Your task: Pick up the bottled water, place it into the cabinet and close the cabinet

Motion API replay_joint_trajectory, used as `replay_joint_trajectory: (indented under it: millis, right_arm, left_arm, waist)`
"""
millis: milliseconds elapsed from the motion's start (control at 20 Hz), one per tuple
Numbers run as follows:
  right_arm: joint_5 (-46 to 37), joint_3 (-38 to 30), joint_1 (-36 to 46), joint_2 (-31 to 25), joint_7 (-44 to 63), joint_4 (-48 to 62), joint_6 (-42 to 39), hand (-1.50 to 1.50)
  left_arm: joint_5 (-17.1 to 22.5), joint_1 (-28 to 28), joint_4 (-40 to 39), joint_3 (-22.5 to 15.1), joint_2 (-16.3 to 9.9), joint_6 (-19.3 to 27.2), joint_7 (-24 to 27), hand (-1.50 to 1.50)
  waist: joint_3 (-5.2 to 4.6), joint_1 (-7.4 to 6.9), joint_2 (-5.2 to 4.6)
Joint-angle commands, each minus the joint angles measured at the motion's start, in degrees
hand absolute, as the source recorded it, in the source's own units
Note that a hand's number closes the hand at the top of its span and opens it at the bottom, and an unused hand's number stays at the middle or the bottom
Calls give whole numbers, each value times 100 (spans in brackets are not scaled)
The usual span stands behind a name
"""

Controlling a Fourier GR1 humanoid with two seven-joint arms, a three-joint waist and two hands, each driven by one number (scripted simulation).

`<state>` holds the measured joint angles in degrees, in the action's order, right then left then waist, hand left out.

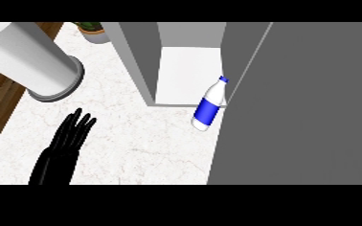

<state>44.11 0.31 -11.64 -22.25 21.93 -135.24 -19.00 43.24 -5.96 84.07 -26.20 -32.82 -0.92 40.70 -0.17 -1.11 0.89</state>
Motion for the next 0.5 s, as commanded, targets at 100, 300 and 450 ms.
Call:
replay_joint_trajectory:
  millis: [100,300,450]
  right_arm:
    - [-947,929,380,-21,578,-1502,793,150]
    - [-1332,1728,1163,130,699,-1182,1271,150]
    - [-1563,2303,1770,278,751,-801,1583,150]
  left_arm:
    - [-10,-586,578,351,-704,-158,178,-150]
    - [40,-786,779,393,-820,-249,160,-150]
    - [138,-832,1104,576,-1048,-195,21,-150]
  waist:
    - [-16,-16,38]
    - [-23,-14,33]
    - [-22,-40,41]
